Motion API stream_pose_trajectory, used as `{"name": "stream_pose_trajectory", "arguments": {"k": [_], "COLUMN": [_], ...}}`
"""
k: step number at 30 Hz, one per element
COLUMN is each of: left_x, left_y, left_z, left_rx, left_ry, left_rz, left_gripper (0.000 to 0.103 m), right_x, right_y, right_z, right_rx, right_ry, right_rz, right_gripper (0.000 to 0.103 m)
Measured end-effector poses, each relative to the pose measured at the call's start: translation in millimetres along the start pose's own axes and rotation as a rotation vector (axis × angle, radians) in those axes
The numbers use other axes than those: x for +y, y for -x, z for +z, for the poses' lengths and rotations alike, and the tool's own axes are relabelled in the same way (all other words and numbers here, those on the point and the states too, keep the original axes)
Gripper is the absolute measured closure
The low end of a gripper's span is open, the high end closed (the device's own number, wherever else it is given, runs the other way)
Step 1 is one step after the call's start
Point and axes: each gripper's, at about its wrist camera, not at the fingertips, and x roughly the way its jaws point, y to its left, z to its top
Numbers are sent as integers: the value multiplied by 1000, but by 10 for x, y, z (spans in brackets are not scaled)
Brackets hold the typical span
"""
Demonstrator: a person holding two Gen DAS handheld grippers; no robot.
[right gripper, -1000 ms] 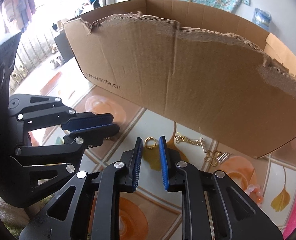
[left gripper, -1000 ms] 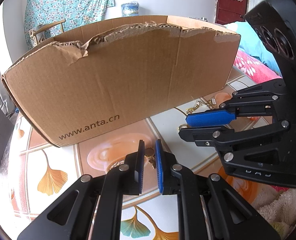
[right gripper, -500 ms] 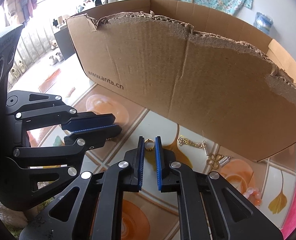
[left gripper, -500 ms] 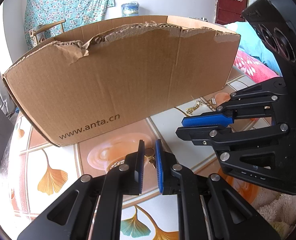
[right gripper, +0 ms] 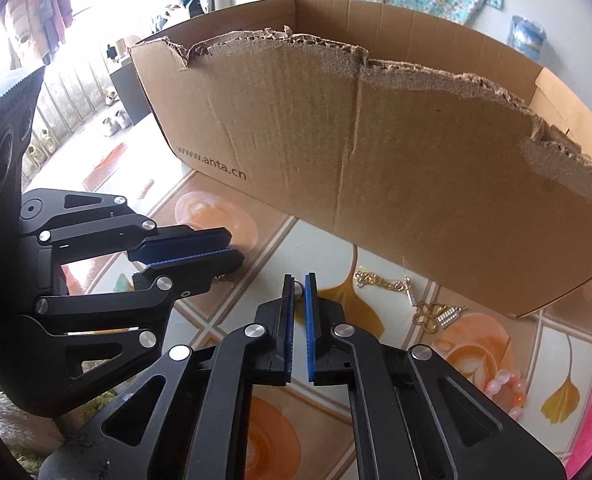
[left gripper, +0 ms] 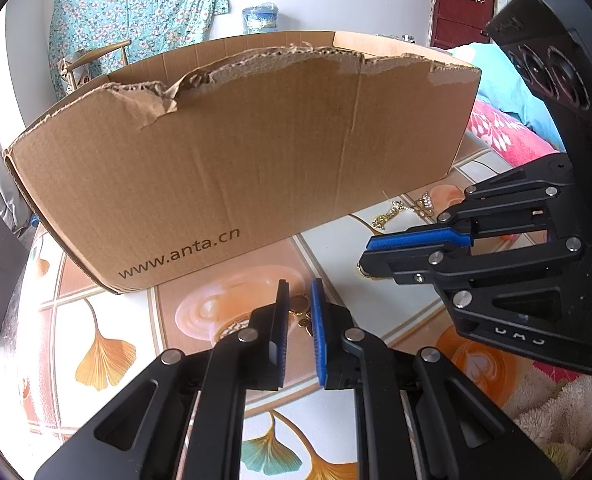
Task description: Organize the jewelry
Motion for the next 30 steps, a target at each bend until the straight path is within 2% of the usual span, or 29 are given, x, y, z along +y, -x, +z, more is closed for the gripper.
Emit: {"name": "stream_pose_trajectory", "arguments": {"k": [1,3,5,12,19,23,30], "left_x": [0,-1,0,2,2,2,5], "left_y": [0,-1,-1,-1,-2,-2,0], "left_z": [0,3,3,2,2,1,3], "left_rx": [0,0,0,-1,-1,-2,-4], "left_ry": [1,1,0,0,2,2,6], "left_rz": [0,0,0,0,-2,-3,-6], "left_gripper": [92,92,92,92,92,92,92], "right_x": [-11,-15,8,72,163,183,135], "right_y": [7,16,18,-32,-92,-147,-190], "right_z": [-2,-4,-8,31,120,210,249], "right_rx": [1,7,8,21,70,107,125], "right_ry": [-6,-6,6,53,119,144,146], "right_rz": [10,19,16,5,11,22,41], "right_gripper": [97,88,86,86,87,93,94]}}
